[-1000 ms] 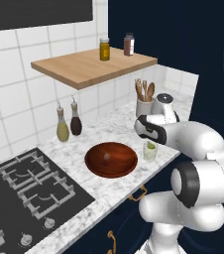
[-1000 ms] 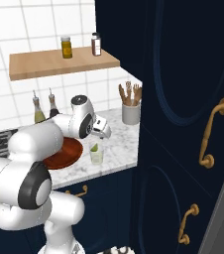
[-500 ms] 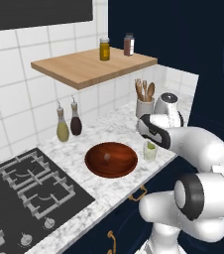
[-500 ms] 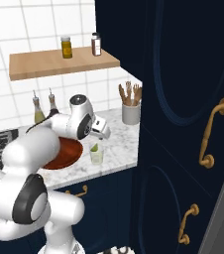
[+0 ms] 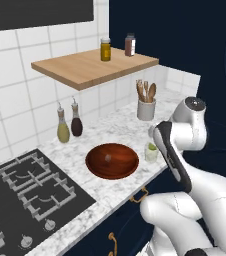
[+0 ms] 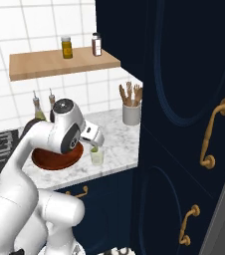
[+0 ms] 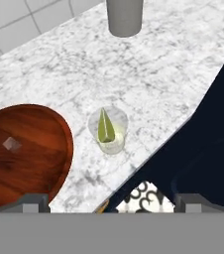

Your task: Grab a lemon wedge from the fridge and one ice cube from the ice bowl, and put them in the glass of lemonade.

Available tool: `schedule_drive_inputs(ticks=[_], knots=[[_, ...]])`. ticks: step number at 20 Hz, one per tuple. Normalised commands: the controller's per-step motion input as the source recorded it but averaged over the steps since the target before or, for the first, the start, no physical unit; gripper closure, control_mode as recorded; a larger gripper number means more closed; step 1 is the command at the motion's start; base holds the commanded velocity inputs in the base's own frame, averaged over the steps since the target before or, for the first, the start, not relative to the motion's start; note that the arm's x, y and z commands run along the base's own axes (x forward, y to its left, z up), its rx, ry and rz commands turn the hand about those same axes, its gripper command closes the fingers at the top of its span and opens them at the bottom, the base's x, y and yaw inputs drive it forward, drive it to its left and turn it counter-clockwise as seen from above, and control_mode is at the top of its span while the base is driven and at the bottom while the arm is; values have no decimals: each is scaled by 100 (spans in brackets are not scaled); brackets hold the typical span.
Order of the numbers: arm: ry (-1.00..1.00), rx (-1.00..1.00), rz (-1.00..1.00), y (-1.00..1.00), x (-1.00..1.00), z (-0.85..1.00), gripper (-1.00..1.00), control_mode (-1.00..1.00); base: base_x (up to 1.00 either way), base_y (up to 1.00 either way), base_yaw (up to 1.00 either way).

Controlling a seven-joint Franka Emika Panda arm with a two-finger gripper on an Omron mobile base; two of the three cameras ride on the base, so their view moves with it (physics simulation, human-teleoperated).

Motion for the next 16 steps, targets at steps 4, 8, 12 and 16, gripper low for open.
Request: schedule_drive_inputs(ticks=[4, 8, 12, 16], knots=[[1, 0, 8, 0, -79, 19, -100, -100, 0, 0, 0], [0, 0, 9, 2, -28, 0, -100, -100, 0, 0, 0], [3, 3, 8, -8, -2, 3, -100, -100, 0, 0, 0], [11, 0, 14, -17, 19, 14, -100, -100, 0, 0, 0]])
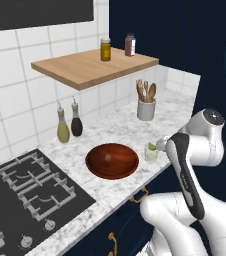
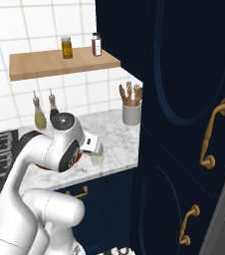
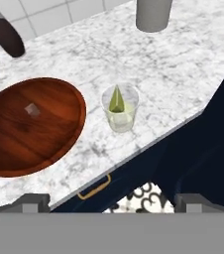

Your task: Grab a lemon wedge from the fridge and one ice cube from the ice bowl, and put them in the glass of lemonade.

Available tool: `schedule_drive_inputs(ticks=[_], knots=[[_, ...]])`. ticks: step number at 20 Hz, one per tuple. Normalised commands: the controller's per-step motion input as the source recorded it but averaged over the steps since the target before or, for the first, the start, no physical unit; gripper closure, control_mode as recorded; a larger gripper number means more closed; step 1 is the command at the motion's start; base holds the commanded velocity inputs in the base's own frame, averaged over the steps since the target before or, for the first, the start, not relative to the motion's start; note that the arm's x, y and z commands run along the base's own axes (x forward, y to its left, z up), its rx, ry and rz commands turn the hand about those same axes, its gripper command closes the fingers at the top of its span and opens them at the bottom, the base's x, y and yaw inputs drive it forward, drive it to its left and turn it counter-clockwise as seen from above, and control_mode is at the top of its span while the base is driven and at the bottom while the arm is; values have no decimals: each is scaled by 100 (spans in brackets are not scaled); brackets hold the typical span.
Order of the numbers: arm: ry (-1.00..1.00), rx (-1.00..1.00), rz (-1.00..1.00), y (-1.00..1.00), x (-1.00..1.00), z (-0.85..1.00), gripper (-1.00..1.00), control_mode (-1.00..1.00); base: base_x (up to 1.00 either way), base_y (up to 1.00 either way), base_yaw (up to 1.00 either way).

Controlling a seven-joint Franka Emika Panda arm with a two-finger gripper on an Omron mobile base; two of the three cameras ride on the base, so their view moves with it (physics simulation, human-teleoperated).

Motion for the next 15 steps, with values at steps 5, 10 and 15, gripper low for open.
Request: schedule_drive_inputs(ticks=[5, 10, 15], knots=[[0, 0, -3, 14, -20, 82, -100, -100, 0, 0, 0], [0, -1, -13, 8, -27, 58, -100, -100, 0, 0, 0], [2, 0, -28, -25, -80, 9, -100, -100, 0, 0, 0]])
